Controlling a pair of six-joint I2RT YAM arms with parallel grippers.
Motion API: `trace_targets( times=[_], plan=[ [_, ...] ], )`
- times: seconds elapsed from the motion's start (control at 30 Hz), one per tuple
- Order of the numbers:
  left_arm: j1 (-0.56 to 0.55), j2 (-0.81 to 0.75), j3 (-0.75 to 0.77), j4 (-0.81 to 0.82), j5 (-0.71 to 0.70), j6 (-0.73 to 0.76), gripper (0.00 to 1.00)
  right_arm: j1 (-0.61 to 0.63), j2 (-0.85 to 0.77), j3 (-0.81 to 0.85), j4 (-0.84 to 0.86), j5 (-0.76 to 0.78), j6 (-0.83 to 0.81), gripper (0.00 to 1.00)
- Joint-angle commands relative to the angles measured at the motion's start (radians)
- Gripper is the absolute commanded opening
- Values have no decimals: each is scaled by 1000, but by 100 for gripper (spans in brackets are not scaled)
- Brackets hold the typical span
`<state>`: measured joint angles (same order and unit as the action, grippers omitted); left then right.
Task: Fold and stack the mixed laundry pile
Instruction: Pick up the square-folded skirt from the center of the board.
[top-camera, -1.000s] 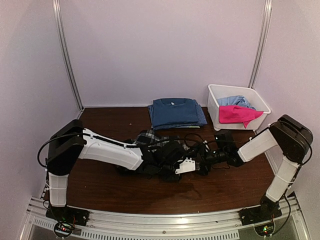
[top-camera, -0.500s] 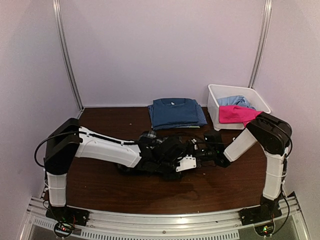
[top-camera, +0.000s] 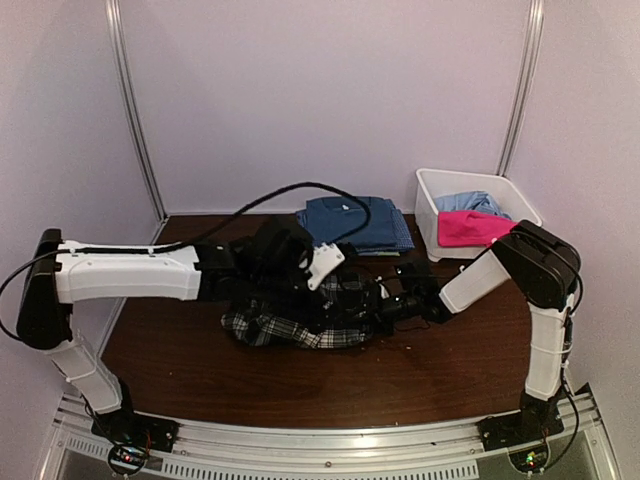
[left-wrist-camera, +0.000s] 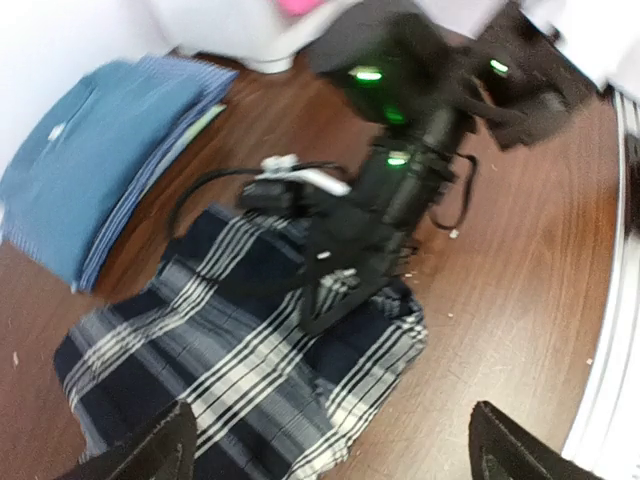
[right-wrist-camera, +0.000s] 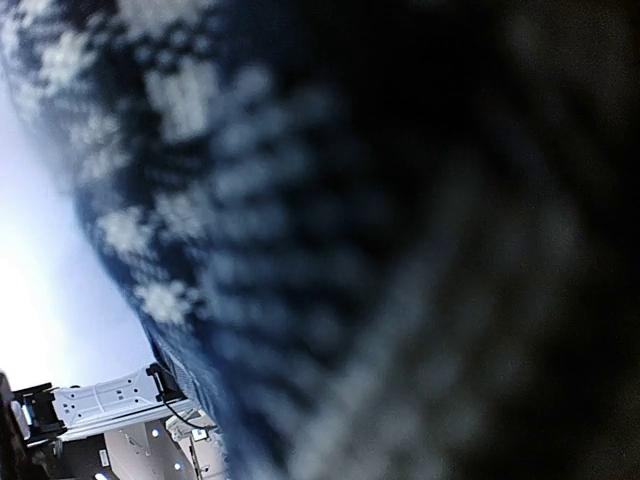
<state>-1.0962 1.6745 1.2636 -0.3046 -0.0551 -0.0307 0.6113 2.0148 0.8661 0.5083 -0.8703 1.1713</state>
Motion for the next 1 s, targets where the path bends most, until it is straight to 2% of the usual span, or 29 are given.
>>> trace_targets(
  times=[0.0,0.1,0.23,0.33,0.5,0.63,0.8,0.97],
  plan=[
    [282,-201,-232,-97,188,-558,98,3,-22,55,-223,33,-189,0],
    [428,-350,-415,-79,276,-753,98,4,-22,79,-279,30,-246,0],
    [503,-458,-528,-145,300,-886,98,5,-19,93,-314,27,-276,0],
    [533,-521,-633,-88,339,-975,98,5,-18,98,-323,22,-286,0],
    [557,-568,-859,256,431,-1125,98,5,-2,123,-348,9,-306,0],
    [597,-510,-1014,623,472,-1230,98,6,14,137,-361,-5,-319,0],
    [598,-335,-927,844,569,-1176,98,8,26,167,-436,-9,-377,0],
    [598,-167,-784,822,641,-1098,98,12,42,219,-528,-11,-451,0]
  ],
)
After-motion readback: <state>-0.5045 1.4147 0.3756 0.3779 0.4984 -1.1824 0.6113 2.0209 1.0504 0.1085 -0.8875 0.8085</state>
